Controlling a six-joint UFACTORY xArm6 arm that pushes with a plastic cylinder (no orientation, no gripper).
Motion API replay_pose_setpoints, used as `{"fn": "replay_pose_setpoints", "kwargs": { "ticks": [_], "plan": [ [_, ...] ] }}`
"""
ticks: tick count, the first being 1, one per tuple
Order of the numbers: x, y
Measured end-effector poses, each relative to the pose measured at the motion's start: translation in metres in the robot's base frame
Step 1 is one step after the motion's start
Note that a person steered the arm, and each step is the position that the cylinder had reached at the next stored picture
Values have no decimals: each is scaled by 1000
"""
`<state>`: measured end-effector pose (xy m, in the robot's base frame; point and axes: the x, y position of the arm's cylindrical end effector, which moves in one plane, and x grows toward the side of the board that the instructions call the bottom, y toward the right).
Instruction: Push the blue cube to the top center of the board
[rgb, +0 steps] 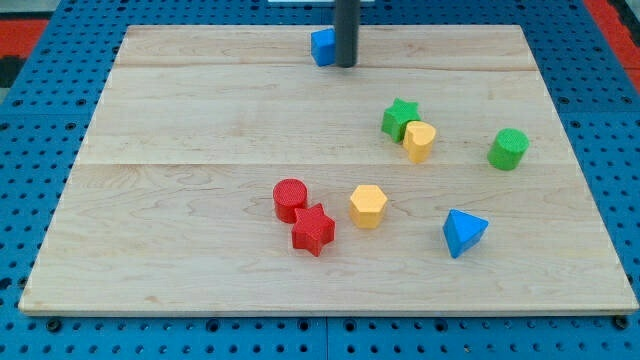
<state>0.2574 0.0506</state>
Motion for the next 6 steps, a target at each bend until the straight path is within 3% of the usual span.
{"fn": "replay_pose_setpoints", "kwargs": {
  "ticks": [1,3,4,5,6],
  "plan": [
    [-6,37],
    [-10,-51],
    [13,-32],
    [79,18],
    [135,11]
  ]
}}
